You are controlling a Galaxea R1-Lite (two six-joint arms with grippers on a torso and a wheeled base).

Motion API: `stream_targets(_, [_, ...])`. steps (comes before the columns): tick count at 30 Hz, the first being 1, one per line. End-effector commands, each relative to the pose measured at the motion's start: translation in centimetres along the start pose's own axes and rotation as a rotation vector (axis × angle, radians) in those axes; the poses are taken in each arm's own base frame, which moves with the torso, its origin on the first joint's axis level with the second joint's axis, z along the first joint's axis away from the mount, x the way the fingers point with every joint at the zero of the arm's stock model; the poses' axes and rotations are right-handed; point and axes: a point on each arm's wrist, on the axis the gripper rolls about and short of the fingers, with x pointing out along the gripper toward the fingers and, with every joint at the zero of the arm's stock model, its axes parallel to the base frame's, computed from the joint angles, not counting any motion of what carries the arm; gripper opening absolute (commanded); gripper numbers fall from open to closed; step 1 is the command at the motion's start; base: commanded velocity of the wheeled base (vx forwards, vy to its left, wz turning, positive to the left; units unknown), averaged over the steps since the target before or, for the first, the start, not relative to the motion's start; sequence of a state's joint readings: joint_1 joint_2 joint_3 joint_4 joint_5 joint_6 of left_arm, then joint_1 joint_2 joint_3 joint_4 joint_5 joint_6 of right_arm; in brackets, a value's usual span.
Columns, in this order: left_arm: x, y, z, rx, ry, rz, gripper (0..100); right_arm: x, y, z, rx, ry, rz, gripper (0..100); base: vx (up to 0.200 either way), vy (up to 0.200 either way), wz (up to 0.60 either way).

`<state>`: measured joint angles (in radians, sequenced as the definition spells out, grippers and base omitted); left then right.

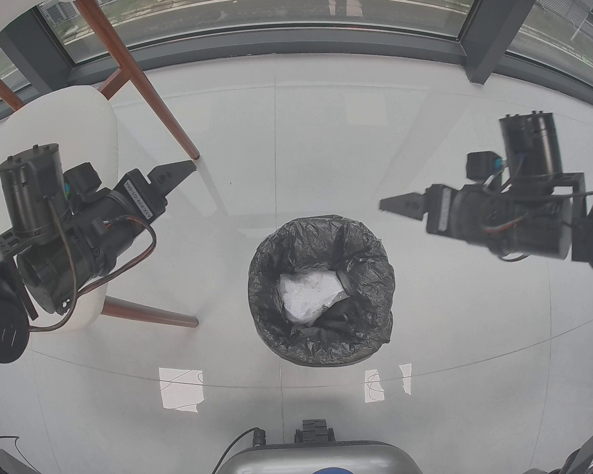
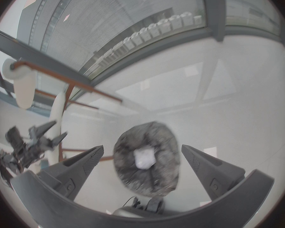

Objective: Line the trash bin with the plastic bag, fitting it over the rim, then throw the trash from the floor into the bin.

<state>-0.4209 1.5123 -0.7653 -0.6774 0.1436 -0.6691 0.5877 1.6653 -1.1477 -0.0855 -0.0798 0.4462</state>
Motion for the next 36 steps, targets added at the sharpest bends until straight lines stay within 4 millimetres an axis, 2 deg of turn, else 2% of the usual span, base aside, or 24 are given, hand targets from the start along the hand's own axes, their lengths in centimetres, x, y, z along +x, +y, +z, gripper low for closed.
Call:
stream_targets(1, [-4.7,-0.3,1.2,-0.007,-0.058,-0.058,100,-10.7,-5.2,5.1,0.043,-0.314,-0.123,100,0.0,0.0,0.0])
stream_targets(3, [-4.8,-0.3,1.2,-0.007,-0.061,-0.058,100,-10.9,-5.3,5.0,0.045,-0.316,-0.128,100,0.0,0.0,0.0])
stream_targets(4, [-7.3,0.6,1.3,-0.009,-0.106,-0.068,100,-15.1,-6.8,2.7,0.076,-0.357,-0.186,100,0.0,0.0,0.0])
stream_targets(5, [-8.5,1.3,1.1,-0.004,-0.125,-0.061,100,-16.6,-7.0,1.2,0.073,-0.365,-0.204,100,0.0,0.0,0.0])
stream_targets(6, [-9.2,1.7,1.2,0.001,-0.139,-0.054,100,-17.4,-7.2,0.1,0.068,-0.367,-0.209,100,0.0,0.0,0.0])
stream_targets(9, [-13.0,4.5,0.4,0.097,-0.205,0.036,100,-20.4,-8.3,-4.9,-0.02,-0.372,-0.288,100,0.0,0.0,0.0])
stream_targets(10, [-13.0,4.5,0.4,0.097,-0.205,0.036,100,-20.4,-8.3,-4.9,-0.02,-0.372,-0.288,100,0.0,0.0,0.0])
stream_targets(11, [-15.2,6.2,-0.4,0.172,-0.244,0.113,100,-21.9,-8.9,-7.2,-0.053,-0.411,-0.381,100,0.0,0.0,0.0])
stream_targets(13, [-18.2,7.6,-1.9,0.241,-0.291,0.158,100,-23.4,-9.4,-9.3,-0.026,-0.471,-0.471,100,0.0,0.0,0.0])
stream_targets(16, [-21.0,8.8,-4.0,0.301,-0.3,0.189,100,-24.5,-10.1,-12.1,0.008,-0.52,-0.589,100,0.0,0.0,0.0])
stream_targets(17, [-21.3,8.9,-4.2,0.306,-0.299,0.196,100,-24.7,-10.2,-12.6,0.015,-0.524,-0.611,100,0.0,0.0,0.0])
stream_targets(19, [-23.7,10.0,-6.1,0.339,-0.259,0.278,100,-25.1,-10.6,-16.0,0.053,-0.501,-0.724,100,0.0,0.0,0.0])
stream_targets(20, [-23.9,10.2,-6.3,0.339,-0.251,0.287,100,-25.0,-10.7,-16.5,0.056,-0.491,-0.732,100,0.0,0.0,0.0])
stream_targets(21, [-25.6,11.2,-8.0,0.353,-0.198,0.338,100,-24.7,-11.0,-19.8,0.046,-0.452,-0.742,100,0.0,0.0,0.0])
stream_targets(22, [-25.8,11.4,-8.3,0.36,-0.187,0.343,100,-24.6,-11.1,-20.4,0.038,-0.448,-0.738,100,0.0,0.0,0.0])
stream_targets(23, [-27.1,12.7,-10.3,0.407,-0.144,0.371,100,-23.8,-11.6,-23.7,-0.042,-0.445,-0.709,100,0.0,0.0,0.0])
stream_targets(24, [-27.5,12.9,-10.7,0.419,-0.147,0.402,100,-23.3,-12.0,-25.0,-0.124,-0.457,-0.682,100,0.0,0.0,0.0])
stream_targets(25, [-27.4,12.9,-10.5,0.407,-0.167,0.446,100,-23.2,-11.8,-24.8,-0.193,-0.477,-0.65,100,0.0,0.0,0.0])
stream_targets(29, [-27.2,12.9,-10.4,0.389,-0.211,0.459,100,-22.6,-12.1,-24.4,-0.243,-0.488,-0.595,100,0.0,0.0,0.0])
stream_targets(34, [-27.0,12.7,-10.7,0.502,-0.123,0.327,100,-22.5,-12.1,-24.6,-0.283,-0.46,-0.571,100,0.0,0.0,0.0])
stream_targets(35, [-26.9,12.6,-10.9,0.619,-0.061,0.225,100,-22.5,-12.1,-24.6,-0.288,-0.457,-0.566,100,0.0,0.0,0.0])
stream_targets(36, [-26.9,12.5,-11.0,0.647,-0.041,0.179,100,-22.5,-12.1,-24.6,-0.289,-0.456,-0.563,100,0.0,0.0,0.0])
